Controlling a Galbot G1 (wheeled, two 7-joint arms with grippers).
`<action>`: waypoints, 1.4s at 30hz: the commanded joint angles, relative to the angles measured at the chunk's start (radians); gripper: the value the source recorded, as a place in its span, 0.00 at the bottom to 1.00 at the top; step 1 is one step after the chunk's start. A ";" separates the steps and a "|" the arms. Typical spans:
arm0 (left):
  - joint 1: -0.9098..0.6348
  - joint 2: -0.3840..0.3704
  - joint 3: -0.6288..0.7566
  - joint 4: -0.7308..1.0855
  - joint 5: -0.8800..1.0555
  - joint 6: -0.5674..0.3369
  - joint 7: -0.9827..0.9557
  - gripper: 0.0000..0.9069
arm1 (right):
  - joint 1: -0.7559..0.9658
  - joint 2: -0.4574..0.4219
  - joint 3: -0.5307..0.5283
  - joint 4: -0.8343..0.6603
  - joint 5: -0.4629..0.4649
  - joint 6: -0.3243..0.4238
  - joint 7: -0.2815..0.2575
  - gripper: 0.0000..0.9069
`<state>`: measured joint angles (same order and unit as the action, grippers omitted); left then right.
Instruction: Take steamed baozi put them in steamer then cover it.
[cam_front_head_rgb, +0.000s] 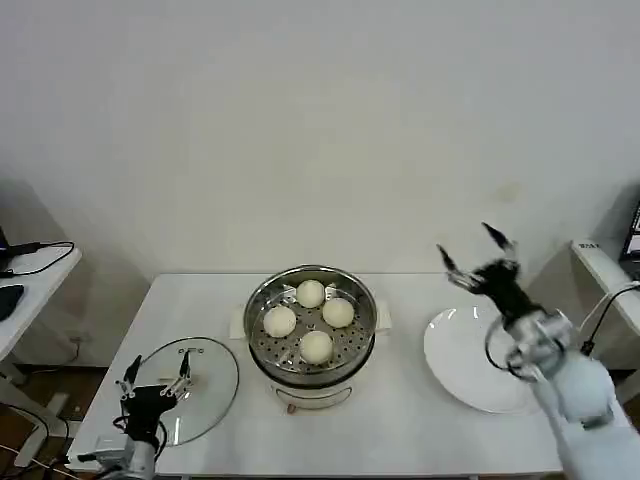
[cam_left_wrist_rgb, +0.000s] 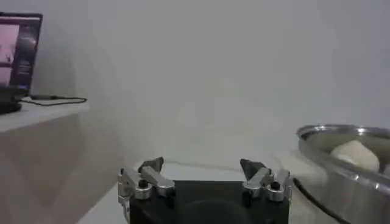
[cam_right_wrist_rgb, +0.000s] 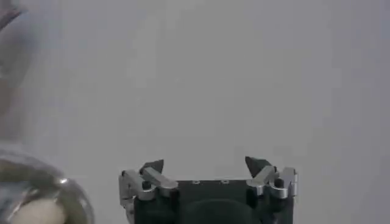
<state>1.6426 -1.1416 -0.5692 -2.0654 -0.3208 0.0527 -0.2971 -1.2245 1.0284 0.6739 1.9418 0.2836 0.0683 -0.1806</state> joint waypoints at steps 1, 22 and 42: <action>0.053 0.031 -0.044 0.042 0.659 0.034 0.053 1.00 | -0.446 0.274 0.352 0.023 0.046 0.319 -0.077 1.00; -0.024 0.071 -0.013 0.271 1.389 0.018 0.165 1.00 | -0.466 0.301 0.308 -0.013 0.019 0.299 -0.080 1.00; -0.134 0.065 -0.004 0.395 1.390 0.028 0.176 1.00 | -0.472 0.310 0.289 -0.015 0.009 0.303 -0.087 1.00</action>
<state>1.5589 -1.0781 -0.5757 -1.7303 1.0147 0.0780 -0.1269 -1.6865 1.3325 0.9589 1.9280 0.2945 0.3639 -0.2644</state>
